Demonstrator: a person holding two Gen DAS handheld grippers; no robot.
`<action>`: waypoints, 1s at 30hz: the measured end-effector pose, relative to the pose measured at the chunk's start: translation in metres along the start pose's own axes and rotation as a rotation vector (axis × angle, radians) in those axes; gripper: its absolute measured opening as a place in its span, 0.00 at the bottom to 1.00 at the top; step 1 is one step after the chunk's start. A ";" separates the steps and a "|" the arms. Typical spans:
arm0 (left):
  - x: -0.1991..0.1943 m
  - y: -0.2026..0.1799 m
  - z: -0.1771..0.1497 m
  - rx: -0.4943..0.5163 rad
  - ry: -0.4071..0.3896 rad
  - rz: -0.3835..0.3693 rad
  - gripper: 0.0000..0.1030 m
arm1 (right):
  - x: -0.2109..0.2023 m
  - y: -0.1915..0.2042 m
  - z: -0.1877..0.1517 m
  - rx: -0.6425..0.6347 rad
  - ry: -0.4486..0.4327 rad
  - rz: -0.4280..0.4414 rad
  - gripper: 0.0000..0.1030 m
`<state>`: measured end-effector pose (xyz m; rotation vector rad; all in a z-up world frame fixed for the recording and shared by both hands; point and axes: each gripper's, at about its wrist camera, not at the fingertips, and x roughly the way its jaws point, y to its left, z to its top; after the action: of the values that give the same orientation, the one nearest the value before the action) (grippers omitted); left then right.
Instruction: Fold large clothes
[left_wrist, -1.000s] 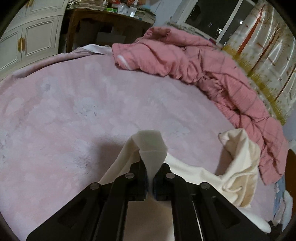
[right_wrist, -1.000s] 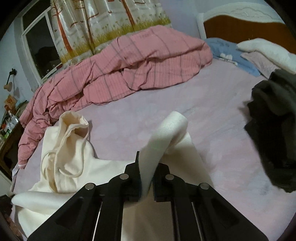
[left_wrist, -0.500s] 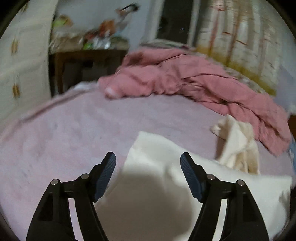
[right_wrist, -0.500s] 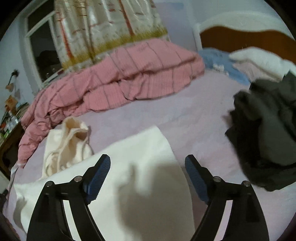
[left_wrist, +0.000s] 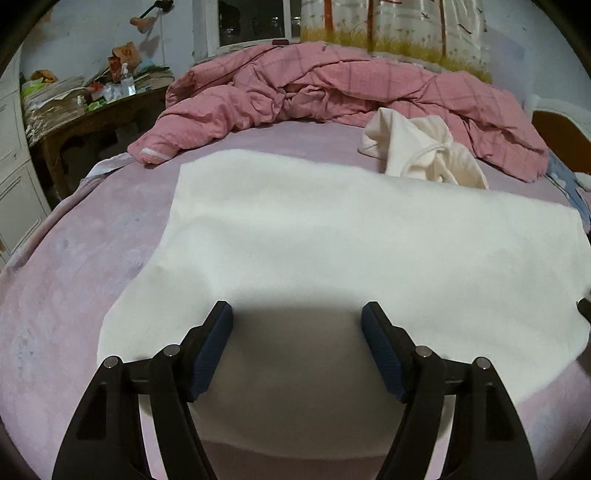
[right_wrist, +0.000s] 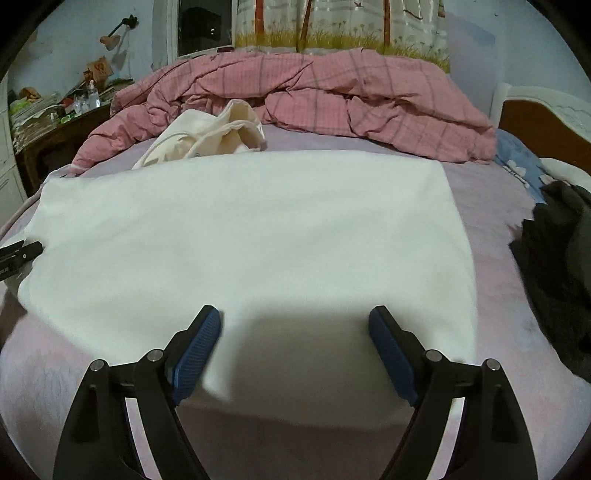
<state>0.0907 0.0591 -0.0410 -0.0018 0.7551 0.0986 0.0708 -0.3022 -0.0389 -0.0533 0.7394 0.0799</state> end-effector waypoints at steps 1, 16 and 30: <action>-0.001 -0.001 -0.004 0.004 0.002 0.001 0.70 | -0.002 0.000 -0.003 0.000 0.003 0.004 0.81; 0.004 -0.041 0.096 0.034 -0.024 -0.049 0.66 | 0.000 0.016 0.110 0.083 0.007 0.128 0.81; 0.124 -0.030 0.097 -0.027 0.214 -0.122 0.70 | 0.135 -0.011 0.104 0.199 0.204 0.005 0.81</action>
<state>0.2501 0.0436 -0.0563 -0.0857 0.9655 -0.0082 0.2404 -0.2983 -0.0530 0.1318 0.9478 0.0048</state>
